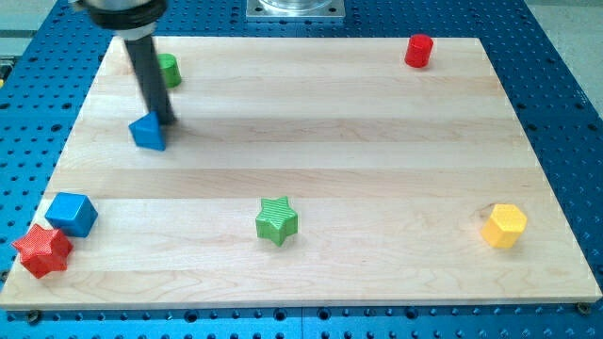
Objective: Push the blue triangle to the right of the blue cube
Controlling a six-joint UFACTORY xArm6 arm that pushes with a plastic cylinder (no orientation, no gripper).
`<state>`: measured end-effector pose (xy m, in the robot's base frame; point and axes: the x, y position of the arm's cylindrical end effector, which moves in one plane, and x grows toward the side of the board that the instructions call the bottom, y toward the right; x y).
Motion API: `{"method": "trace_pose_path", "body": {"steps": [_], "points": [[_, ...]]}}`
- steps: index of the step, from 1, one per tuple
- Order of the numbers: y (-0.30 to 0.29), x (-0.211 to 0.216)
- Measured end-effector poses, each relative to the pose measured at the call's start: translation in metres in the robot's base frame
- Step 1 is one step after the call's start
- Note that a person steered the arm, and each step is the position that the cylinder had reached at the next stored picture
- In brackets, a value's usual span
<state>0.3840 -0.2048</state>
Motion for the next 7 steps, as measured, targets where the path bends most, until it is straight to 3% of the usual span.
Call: {"method": "trace_pose_path", "body": {"steps": [1, 3, 4, 6, 7], "points": [[-0.013, 0.059], [-0.001, 0.012], [0.054, 0.019], [0.033, 0.117], [0.028, 0.123]]}}
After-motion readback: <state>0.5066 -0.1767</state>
